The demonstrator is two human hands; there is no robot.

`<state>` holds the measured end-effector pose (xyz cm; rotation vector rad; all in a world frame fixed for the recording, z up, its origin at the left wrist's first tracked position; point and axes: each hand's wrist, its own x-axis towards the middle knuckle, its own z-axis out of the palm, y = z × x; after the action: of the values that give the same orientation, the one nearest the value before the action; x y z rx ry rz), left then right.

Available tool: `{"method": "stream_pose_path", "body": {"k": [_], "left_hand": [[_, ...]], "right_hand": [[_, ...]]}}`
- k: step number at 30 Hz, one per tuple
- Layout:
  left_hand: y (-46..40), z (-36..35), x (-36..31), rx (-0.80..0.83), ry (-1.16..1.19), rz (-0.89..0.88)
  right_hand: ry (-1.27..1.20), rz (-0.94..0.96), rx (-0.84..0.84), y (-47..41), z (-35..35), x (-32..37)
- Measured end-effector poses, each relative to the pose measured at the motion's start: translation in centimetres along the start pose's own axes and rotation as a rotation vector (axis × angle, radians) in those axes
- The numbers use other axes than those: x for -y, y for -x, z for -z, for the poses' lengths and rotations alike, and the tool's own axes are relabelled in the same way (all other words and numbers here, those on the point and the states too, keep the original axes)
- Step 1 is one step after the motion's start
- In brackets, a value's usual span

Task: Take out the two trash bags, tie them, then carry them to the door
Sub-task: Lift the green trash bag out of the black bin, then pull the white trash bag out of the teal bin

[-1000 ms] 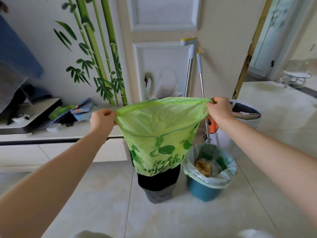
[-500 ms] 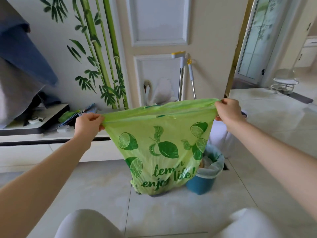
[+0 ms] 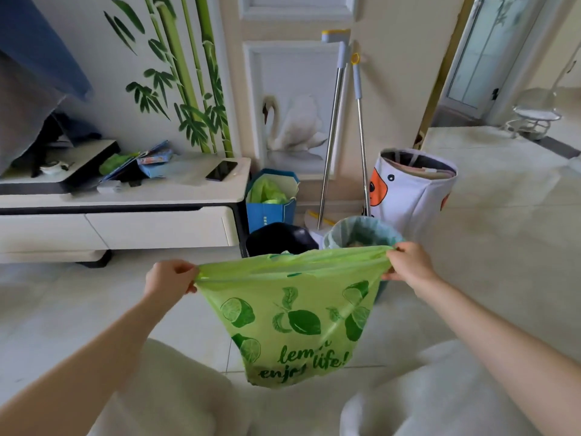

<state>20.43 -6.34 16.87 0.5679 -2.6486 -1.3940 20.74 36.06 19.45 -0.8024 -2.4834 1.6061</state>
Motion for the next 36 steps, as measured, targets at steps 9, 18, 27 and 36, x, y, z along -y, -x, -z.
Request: {"method": "stream_pose_path", "body": {"k": [9,18,27,36], "left_hand": [[-0.4,-3.4,5.6,0.123,-0.293,0.029],[-2.4,-5.0,7.5,0.173,-0.402,0.066],[-3.5,-6.4,4.8,0.090,-0.530,-0.083],[-3.7,-14.2,-4.5,0.262,-0.449,-0.318]], "right_hand": [[0.261,-0.090,0.185,-2.6,-3.9,-7.8],[0.377,-0.062,0.260,-4.0,-5.3,-9.1],[0.274,-0.071,0.306,-4.8,-4.9,-7.2],[0.344,-0.018,0.309,-8.7,-2.8,-6.2]]}}
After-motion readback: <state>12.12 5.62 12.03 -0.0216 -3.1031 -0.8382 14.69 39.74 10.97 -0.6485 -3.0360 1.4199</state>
